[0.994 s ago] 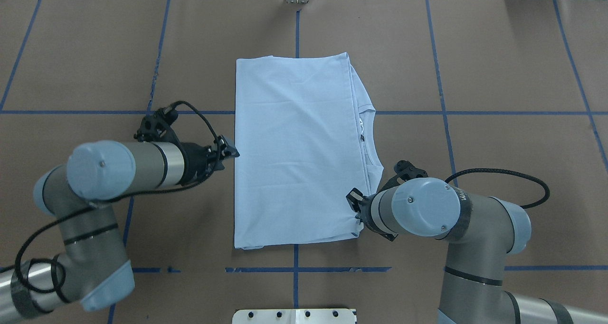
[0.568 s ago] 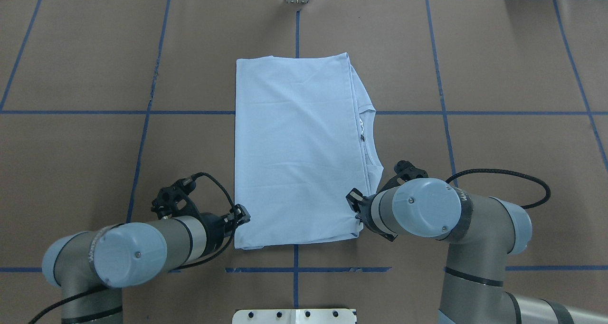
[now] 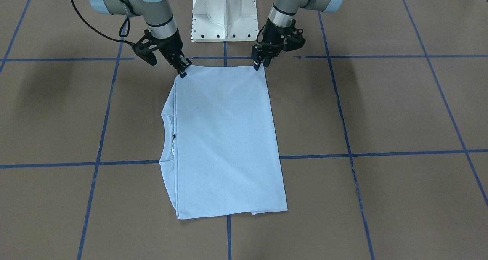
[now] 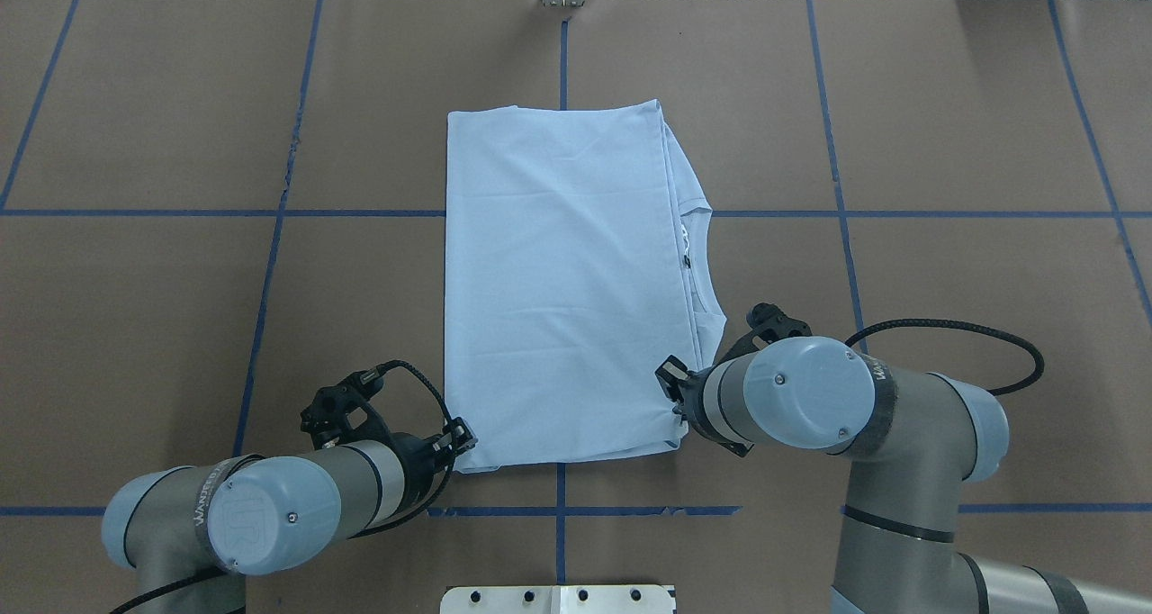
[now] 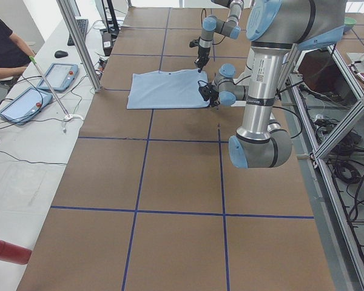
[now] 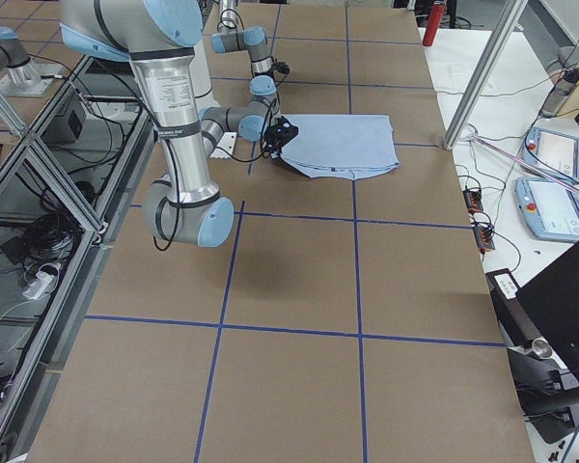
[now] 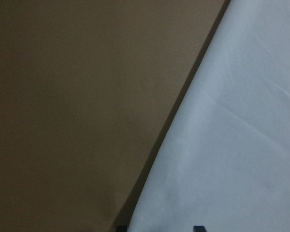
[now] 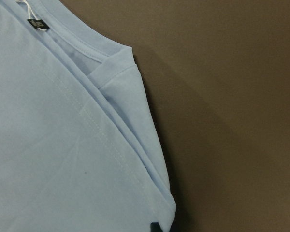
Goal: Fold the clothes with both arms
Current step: 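Move the left gripper to the shirt corner nearest the robot and grasp it, then lift the near end with both grippers and fold it toward the far end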
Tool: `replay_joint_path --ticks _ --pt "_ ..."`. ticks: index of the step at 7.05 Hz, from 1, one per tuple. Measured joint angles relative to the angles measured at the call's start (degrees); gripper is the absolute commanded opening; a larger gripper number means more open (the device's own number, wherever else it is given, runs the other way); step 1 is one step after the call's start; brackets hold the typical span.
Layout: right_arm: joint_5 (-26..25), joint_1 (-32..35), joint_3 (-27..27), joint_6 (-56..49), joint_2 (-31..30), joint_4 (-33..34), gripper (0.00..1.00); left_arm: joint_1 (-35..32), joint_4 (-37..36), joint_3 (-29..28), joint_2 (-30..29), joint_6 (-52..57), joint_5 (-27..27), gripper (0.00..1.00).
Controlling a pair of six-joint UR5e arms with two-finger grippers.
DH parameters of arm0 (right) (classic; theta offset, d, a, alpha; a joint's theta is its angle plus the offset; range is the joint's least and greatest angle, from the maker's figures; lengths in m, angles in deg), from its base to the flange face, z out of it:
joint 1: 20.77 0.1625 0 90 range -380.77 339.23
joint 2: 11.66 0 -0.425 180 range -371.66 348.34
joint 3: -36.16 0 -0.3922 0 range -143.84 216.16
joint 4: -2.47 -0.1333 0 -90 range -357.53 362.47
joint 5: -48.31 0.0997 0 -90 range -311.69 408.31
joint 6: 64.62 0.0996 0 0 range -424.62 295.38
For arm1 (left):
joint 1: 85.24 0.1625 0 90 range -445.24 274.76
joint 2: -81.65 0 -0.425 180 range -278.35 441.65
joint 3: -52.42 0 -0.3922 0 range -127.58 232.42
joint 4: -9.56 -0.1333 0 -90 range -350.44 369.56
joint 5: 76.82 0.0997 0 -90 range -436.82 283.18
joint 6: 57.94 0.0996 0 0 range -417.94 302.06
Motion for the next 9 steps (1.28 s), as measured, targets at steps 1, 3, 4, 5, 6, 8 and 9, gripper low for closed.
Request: replay_joint_path --ticks 1,3,4,5,6,8,9 --pt "0.0 0.0 -0.4 0.0 0.0 0.0 0.00 0.1 0.0 -0.2 0.0 0.0 0.0 0.32" --pt "0.0 0.0 -0.9 0.0 -0.1 0.1 0.00 0.3 0.0 -0.3 0.0 -0.2 0.0 0.00" --pt "0.0 0.0 -1.0 0.0 -0.1 0.1 0.00 0.4 0.0 -0.3 -0.1 -0.5 0.0 0.00" --pt "0.0 0.0 -1.0 0.0 -0.1 0.1 0.00 0.4 0.0 0.3 -0.2 -0.6 -0.2 0.00" --pt "0.0 0.1 -1.2 0.0 -0.2 0.0 0.00 0.5 -0.1 1.3 -0.2 -0.5 -0.3 0.00" --pt "0.0 -0.4 -6.1 0.3 -3.5 0.2 0.00 1.0 -1.0 5.7 -0.2 -1.7 -1.3 0.00" --pt "0.2 -0.5 -11.9 0.6 -6.8 0.5 0.00 1.4 -4.1 10.8 -0.7 -2.7 -2.1 0.00"
